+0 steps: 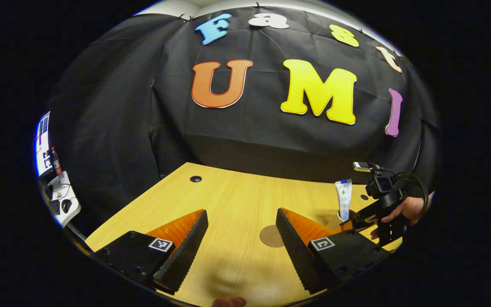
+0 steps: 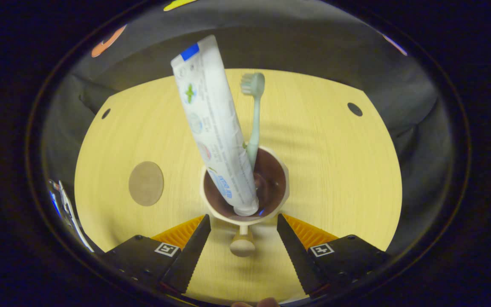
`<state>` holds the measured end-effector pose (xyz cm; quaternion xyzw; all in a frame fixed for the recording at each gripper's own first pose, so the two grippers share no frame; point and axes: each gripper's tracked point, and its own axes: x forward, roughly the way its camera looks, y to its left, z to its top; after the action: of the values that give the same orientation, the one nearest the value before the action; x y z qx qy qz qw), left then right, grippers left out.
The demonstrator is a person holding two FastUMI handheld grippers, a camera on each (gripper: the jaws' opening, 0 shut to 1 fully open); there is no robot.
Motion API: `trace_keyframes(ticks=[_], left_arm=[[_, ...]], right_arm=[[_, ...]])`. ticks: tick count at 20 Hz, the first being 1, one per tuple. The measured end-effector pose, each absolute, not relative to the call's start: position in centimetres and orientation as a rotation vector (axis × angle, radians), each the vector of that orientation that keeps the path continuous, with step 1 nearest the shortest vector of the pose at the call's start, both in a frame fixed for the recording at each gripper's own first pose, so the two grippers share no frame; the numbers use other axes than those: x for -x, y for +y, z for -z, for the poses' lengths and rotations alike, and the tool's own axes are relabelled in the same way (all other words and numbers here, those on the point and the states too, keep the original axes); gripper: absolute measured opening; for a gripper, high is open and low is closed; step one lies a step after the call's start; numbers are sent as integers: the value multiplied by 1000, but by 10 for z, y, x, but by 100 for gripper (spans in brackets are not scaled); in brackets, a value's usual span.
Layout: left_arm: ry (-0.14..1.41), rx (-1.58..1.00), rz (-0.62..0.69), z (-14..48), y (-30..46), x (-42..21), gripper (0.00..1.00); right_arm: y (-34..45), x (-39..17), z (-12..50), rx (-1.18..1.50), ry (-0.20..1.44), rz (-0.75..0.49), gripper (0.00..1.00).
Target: Put the toothbrush and toothpaste on the desktop into the cup, then pick up the cup and place it on the coaster on the desktop.
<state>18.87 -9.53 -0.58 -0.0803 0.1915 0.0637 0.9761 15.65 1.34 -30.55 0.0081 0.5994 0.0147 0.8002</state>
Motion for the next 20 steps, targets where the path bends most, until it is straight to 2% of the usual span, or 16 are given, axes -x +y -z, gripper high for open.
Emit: trace_keyframes(ticks=[2, 6, 7, 8, 9, 11, 13, 14, 20], left_arm=[[409, 186, -149, 13, -90, -189, 100], [440, 215, -155, 20, -92, -187, 100], [452, 223, -154, 22, -94, -188, 100], [467, 230, -153, 26, -96, -187, 100], [472, 232, -150, 27, -97, -187, 100], [485, 237, -142, 28, -101, -186, 100], [485, 243, -139, 26, -104, -185, 100], [482, 242, -140, 24, -105, -185, 100], [486, 256, -138, 26, -106, -175, 100]], right_arm=[[13, -157, 315, -46, 1331, -12, 98], [10, -157, 320, -42, 1366, -7, 70], [12, -156, 323, -47, 1371, -8, 67], [13, -156, 325, -45, 1375, -7, 58], [14, -157, 326, -40, 1380, -2, 41], [14, -155, 325, -32, 1387, -1, 28], [12, -155, 325, -32, 1391, -3, 29], [11, -156, 325, -27, 1392, -8, 23], [14, -155, 323, -22, 1375, -28, 21]])
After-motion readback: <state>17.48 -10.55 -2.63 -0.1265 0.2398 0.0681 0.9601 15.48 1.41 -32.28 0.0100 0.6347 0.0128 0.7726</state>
